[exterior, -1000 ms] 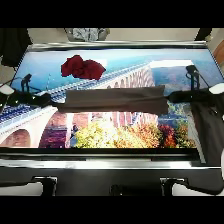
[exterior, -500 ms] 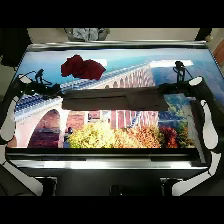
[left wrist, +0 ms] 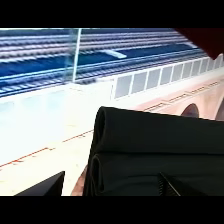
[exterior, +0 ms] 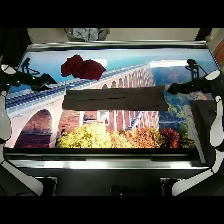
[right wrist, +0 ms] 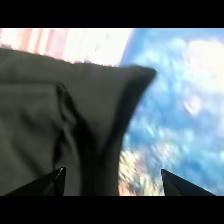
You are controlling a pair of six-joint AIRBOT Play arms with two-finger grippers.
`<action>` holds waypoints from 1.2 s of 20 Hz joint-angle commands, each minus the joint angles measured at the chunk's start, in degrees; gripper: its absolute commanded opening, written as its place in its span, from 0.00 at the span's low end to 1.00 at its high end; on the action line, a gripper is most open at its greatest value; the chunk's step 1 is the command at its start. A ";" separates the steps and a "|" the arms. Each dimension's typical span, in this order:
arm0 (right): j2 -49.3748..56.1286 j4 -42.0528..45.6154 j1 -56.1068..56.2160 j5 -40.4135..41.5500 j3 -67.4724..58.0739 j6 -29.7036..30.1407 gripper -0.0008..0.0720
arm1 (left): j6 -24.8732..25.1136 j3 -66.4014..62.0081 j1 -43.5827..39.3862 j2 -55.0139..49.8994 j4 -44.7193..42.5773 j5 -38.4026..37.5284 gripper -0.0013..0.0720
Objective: Fold the shirts.
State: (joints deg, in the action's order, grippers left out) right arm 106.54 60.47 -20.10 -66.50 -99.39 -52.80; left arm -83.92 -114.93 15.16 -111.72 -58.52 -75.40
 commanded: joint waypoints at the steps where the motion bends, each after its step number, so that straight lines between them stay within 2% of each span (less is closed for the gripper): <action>1: 4.09 -2.64 -3.41 -10.03 -1.66 -3.48 0.99 | 0.04 -2.64 0.24 4.72 0.09 -2.43 0.99; 3: 8.09 -9.38 -3.63 -11.61 -1.66 -4.04 0.99 | 0.09 -2.43 -0.85 7.69 0.11 -2.93 0.99; 6: 11.26 -15.93 -3.63 -8.55 -1.66 -5.29 0.99 | 0.13 -2.43 -2.86 11.56 0.11 -3.26 0.99; 11: 11.72 -14.82 -3.19 -6.23 -1.66 -6.58 0.99 | 1.42 -2.43 -5.90 15.02 0.11 -3.23 0.99; 18: 12.20 -15.56 4.96 -6.64 -1.66 -5.92 0.97 | 1.42 -2.43 -8.46 15.26 0.11 -3.23 0.99; 19: 12.20 -15.41 5.99 -6.60 -1.66 -5.90 0.89 | 1.42 -2.43 -8.85 15.26 0.11 -3.23 0.99; 20: 12.13 -15.41 6.67 -5.99 -1.66 -5.88 0.62 | 1.44 -2.14 -9.29 15.26 0.11 -3.21 0.99; 21: 11.85 -15.67 6.84 -5.35 -1.77 -5.95 0.18 | 1.46 -1.57 -9.75 15.19 0.11 -3.21 0.99; 22: 11.26 -15.91 6.82 -5.33 -2.08 -5.97 0.08 | 1.44 -0.46 -10.51 15.04 0.11 -3.15 0.98; 23: 10.25 -15.78 6.82 -5.35 -2.54 -5.95 0.08 | 1.44 1.01 -11.58 14.86 0.11 -2.73 0.89; 24: 8.74 -15.78 6.82 -5.40 -3.15 -5.95 0.08 | 1.42 2.75 -13.11 14.32 0.11 -2.05 0.42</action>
State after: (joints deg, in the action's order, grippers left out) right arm 117.43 45.80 -13.91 -72.10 -101.56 -58.94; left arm -82.52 -114.89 4.45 -96.82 -58.48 -78.26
